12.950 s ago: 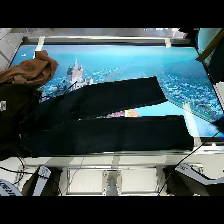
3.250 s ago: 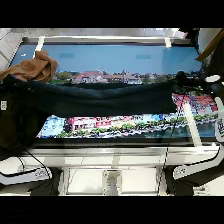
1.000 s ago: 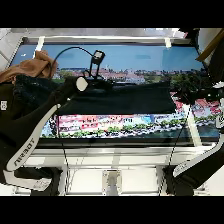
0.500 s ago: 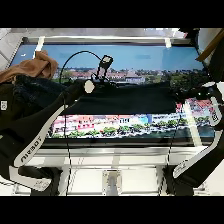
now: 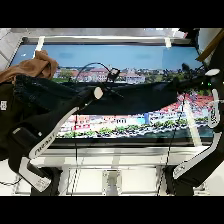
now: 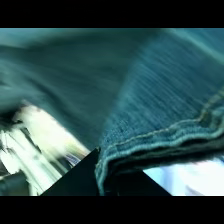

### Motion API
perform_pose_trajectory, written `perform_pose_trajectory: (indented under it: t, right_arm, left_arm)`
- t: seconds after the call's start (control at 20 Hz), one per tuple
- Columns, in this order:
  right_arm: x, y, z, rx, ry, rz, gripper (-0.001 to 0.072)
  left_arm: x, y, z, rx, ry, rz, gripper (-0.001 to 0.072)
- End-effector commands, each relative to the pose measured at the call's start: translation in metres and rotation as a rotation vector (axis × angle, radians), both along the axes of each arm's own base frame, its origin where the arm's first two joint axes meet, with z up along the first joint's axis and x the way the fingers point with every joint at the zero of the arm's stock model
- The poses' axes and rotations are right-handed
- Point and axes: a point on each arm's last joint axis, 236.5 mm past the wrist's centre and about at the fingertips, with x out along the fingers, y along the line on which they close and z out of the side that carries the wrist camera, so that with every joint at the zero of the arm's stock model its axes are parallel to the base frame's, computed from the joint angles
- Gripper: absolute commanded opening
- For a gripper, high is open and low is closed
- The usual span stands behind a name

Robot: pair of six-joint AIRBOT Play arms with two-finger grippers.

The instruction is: Fold the clothes and pants, and hang the long-sleeved shirts on hangers.

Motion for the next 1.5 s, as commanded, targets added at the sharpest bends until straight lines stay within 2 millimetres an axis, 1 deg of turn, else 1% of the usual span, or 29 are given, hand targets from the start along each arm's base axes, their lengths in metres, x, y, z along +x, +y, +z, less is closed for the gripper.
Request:
perform_pose_trajectory:
  t: [0.0, 0.05, 0.1, 0.15, 0.2, 0.25, 0.3, 0.35, 0.4, 0.45, 0.5, 0.55, 0.65, 0.7, 0.75, 0.85, 0.9, 1.0, 1.1, 1.2, 1.25, 1.3, 1.35, 1.4, 1.45]
  right_arm:
    - [0.021, 0.039, 0.094, 0.029, -0.197, -0.013, 0.0021]
    - [0.023, 0.053, 0.104, 0.005, -0.211, -0.001, 0.0021]
    - [0.023, 0.067, 0.109, -0.022, -0.213, 0.016, 0.0021]
    - [0.023, 0.08, 0.11, -0.061, -0.204, 0.027, 0.0021]
    - [0.022, 0.093, 0.109, -0.103, -0.198, 0.041, 0.0021]
    - [0.021, 0.105, 0.107, -0.133, -0.194, 0.052, 0.002]
    - [0.02, 0.119, 0.105, -0.141, -0.185, 0.059, 0.0021]
    - [0.018, 0.133, 0.103, -0.143, -0.179, 0.074, 0.0021]
    - [0.017, 0.145, 0.1, -0.162, -0.186, 0.088, 0.0021]
    - [0.016, 0.156, 0.098, -0.181, -0.198, 0.102, 0.002]
    - [0.018, 0.167, 0.094, -0.209, -0.218, 0.108, 0.0021]
    - [0.02, 0.18, 0.091, -0.23, -0.231, 0.11, 0.0021]
    - [0.02, 0.211, 0.086, -0.246, -0.265, 0.131, 0.002]
    - [0.02, 0.228, 0.081, -0.249, -0.275, 0.144, 0.0021]
    - [0.018, 0.246, 0.073, -0.244, -0.263, 0.153, 0.002]
    - [0.009, 0.284, 0.048, -0.235, -0.233, 0.195, 0.002]
    - [0.007, 0.303, 0.035, -0.23, -0.228, 0.207, 0.002]
    - [-0.001, 0.346, 0.01, -0.217, -0.228, 0.239, 0.002]
    - [-0.014, 0.383, -0.017, -0.212, -0.222, 0.273, 0.002]
    - [-0.032, 0.411, -0.042, -0.212, -0.192, 0.307, 0.002]
    - [-0.039, 0.42, -0.05, -0.215, -0.188, 0.323, 0.002]
    - [-0.042, 0.428, -0.053, -0.21, -0.193, 0.326, 0.0025]
    - [-0.044, 0.434, -0.05, -0.197, -0.199, 0.324, 0.0117]
    - [-0.047, 0.439, -0.041, -0.166, -0.195, 0.324, 0.0347]
    - [-0.052, 0.44, -0.03, -0.143, -0.196, 0.348, 0.0396]
  left_arm:
    - [-0.037, -0.041, -0.029, -0.076, 0.147, -0.007, 0.0041]
    - [-0.045, -0.051, -0.033, -0.104, 0.182, 0.003, 0.0041]
    - [-0.046, -0.056, -0.032, -0.128, 0.192, 0.016, 0.0041]
    - [-0.044, -0.057, -0.025, -0.146, 0.19, 0.025, 0.0041]
    - [-0.036, -0.052, -0.014, -0.157, 0.171, 0.035, 0.0041]
    - [-0.024, -0.039, 0.003, -0.172, 0.15, 0.054, 0.0041]
    - [-0.01, -0.022, 0.022, -0.175, 0.12, 0.069, 0.0041]
    - [0.005, 0.005, 0.043, -0.158, 0.083, 0.081, 0.0041]
    - [0.017, 0.037, 0.062, -0.124, 0.045, 0.093, 0.0041]
    - [0.029, 0.072, 0.078, -0.078, 0.009, 0.112, 0.0041]
    - [0.038, 0.111, 0.092, -0.031, -0.016, 0.143, 0.0041]
    - [0.043, 0.148, 0.105, -0.003, -0.021, 0.181, 0.0041]
    - [0.045, 0.205, 0.129, 0.004, -0.011, 0.26, 0.0041]
    - [0.047, 0.229, 0.142, 0.0, -0.023, 0.303, 0.0041]
    - [0.05, 0.25, 0.154, -0.006, -0.045, 0.344, 0.0041]
    - [0.054, 0.284, 0.175, -0.015, -0.088, 0.416, 0.0041]
    - [0.055, 0.297, 0.181, -0.017, -0.103, 0.443, 0.0041]
    - [0.056, 0.316, 0.185, -0.015, -0.109, 0.482, 0.0041]
    - [0.057, 0.325, 0.183, -0.013, -0.102, 0.498, 0.0041]
    - [0.055, 0.325, 0.182, -0.01, -0.093, 0.496, 0.0041]
    - [0.054, 0.325, 0.181, -0.009, -0.087, 0.492, 0.0041]
    - [0.053, 0.324, 0.18, -0.008, -0.084, 0.49, 0.0041]
    - [0.053, 0.324, 0.18, -0.008, -0.084, 0.491, 0.0041]
    - [0.053, 0.325, 0.18, -0.008, -0.084, 0.491, 0.0041]
    - [0.053, 0.326, 0.18, -0.008, -0.083, 0.493, 0.0041]
